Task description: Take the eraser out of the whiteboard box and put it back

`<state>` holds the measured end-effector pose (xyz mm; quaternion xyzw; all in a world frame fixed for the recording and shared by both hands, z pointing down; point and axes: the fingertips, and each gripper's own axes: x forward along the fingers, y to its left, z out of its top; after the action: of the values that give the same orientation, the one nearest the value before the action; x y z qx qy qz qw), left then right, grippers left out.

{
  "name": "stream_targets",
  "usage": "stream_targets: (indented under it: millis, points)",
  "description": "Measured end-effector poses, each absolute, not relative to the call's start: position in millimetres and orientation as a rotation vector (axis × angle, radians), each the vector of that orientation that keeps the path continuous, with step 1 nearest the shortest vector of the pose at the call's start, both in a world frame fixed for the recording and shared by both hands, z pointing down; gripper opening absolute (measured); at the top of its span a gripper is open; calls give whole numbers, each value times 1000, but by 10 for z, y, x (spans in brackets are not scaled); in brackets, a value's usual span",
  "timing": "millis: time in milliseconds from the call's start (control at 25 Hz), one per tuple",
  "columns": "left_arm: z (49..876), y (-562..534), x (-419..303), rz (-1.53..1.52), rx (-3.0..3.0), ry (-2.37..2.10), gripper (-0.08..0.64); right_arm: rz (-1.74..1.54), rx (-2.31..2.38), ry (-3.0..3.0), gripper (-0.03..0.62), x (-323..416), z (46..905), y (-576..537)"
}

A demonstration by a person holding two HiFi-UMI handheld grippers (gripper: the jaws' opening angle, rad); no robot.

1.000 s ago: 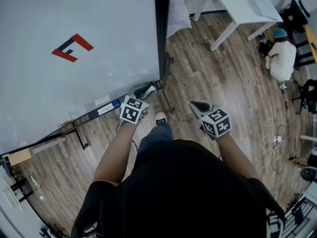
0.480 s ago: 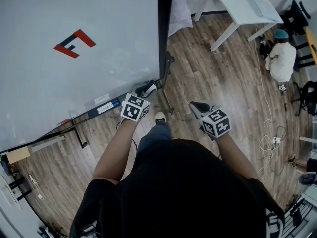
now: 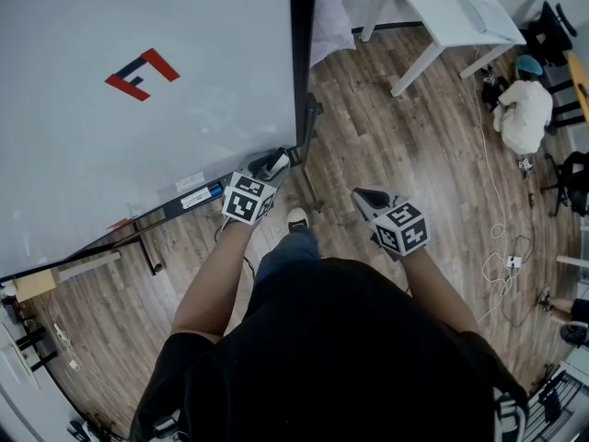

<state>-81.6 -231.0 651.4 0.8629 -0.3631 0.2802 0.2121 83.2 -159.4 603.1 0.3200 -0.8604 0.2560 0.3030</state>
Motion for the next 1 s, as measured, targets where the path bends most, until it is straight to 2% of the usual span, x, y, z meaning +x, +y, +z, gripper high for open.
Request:
stream_targets:
  millis: [1000]
  points:
    - [5954,-1609,-1099,670,2413,-1164,212,556,804,-2367,-5,808,5589,-1176]
